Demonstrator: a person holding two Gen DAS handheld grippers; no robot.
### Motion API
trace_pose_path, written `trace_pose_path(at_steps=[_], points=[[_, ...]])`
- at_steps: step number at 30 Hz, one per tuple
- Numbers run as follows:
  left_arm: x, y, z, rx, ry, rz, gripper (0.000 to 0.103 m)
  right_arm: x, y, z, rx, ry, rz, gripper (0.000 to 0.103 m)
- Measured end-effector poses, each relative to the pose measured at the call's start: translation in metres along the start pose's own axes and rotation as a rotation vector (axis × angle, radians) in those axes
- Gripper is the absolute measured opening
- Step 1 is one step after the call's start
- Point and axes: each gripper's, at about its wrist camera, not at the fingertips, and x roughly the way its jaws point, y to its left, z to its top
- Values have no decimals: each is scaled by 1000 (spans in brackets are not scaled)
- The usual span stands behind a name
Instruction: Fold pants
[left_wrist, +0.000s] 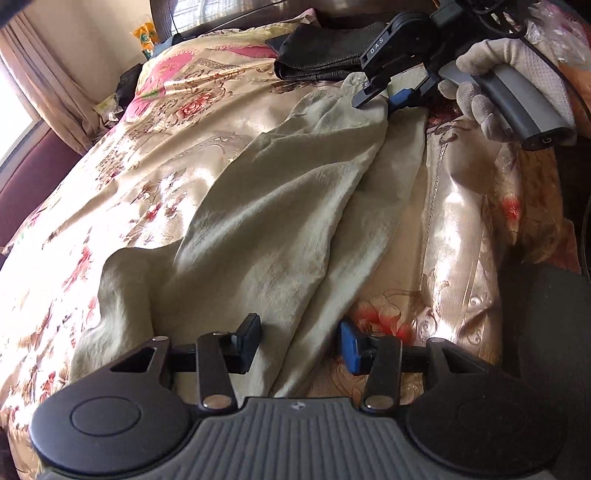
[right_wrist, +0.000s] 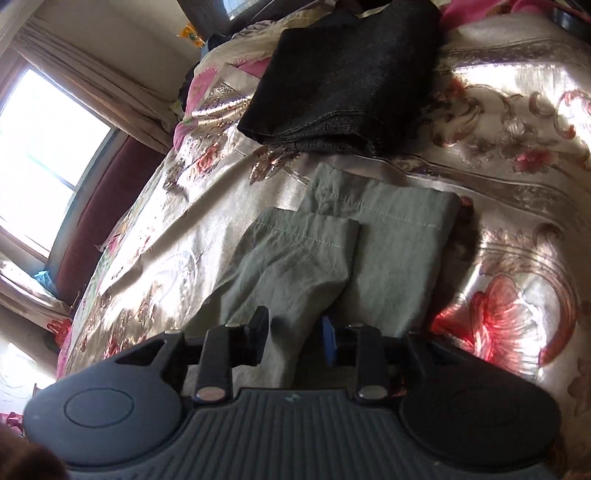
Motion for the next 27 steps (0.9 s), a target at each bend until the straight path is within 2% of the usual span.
trace_pose_path(at_steps=[2, 3, 4, 5, 6, 9, 12, 14, 16, 17, 18, 22, 25, 27], points=[[5, -1, 4, 4, -5, -1, 59, 5, -2, 5, 26, -13, 12, 29], [7, -2, 6, 9, -6, 1, 59, 7, -3, 7, 39, -18, 10, 15], [10, -3, 8, 17, -5, 5, 59, 9, -4, 10, 65, -16, 7, 6], [11, -3, 10, 23, -8, 11, 59, 8, -3, 13, 82, -16, 18, 4], [12, -3, 11, 28, -7, 14, 58, 3, -2, 17, 88, -31, 46, 4], [4, 0, 17, 33, -35, 23, 45, -31, 9, 26, 41, -106, 127, 3], [-10, 0, 19, 10, -73, 3, 45, -66, 9, 27, -10, -168, 164, 3], [-10, -5, 17, 14, -70, -20, 45, -66, -1, 22, -38, -153, 120, 4], [0, -15, 13, 41, -32, -24, 45, -46, -19, 17, -21, -85, 8, 4], [7, -22, 11, 63, -2, -30, 45, -38, -30, 14, 7, -51, -4, 7], [8, -26, 9, 81, 1, -24, 44, -34, -38, 11, 31, -33, -5, 8], [4, -29, 10, 116, -2, -32, 45, -35, -44, 12, 70, -65, 30, 9], [5, -29, 11, 127, 3, -30, 45, -30, -39, 19, 43, -63, 15, 9], [5, -29, 13, 134, 2, -29, 45, -31, -34, 22, 34, -69, 15, 5]])
